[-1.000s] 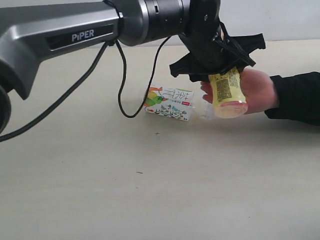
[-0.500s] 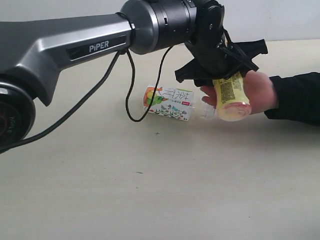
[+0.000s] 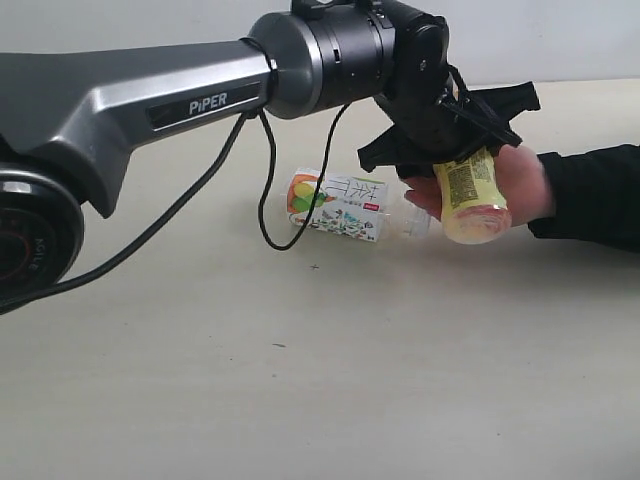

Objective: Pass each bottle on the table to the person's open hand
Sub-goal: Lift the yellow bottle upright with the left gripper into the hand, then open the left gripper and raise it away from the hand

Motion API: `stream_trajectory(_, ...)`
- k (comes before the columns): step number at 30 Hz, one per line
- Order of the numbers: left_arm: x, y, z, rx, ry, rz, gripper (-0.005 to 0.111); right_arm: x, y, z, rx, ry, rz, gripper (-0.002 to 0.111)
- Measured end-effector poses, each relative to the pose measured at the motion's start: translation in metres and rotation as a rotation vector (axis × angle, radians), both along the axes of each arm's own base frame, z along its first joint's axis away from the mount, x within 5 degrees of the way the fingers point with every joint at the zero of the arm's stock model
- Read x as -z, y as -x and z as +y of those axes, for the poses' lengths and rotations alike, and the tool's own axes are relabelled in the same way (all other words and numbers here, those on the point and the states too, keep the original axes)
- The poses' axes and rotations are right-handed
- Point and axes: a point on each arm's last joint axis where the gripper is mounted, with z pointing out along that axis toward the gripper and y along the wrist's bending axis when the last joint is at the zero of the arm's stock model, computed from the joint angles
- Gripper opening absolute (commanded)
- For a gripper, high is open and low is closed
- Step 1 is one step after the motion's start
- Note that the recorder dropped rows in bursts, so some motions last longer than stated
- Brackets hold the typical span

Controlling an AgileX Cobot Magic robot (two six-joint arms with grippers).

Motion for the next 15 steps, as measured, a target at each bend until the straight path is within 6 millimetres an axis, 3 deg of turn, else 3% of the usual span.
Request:
stream_trajectory(6, 0.0, 0.0, 0.0, 0.025, -0.013, -0.016, 0.079, 0.0, 0.0, 0.0, 0.0, 0.0, 0.0, 0.0)
stream_trajectory(15, -0.0077, 0.0012, 0.0013, 0.069, -0.031, -0.047, 0.08, 0.0, 0.0, 0.0, 0.0, 0.0, 0.0, 0.0)
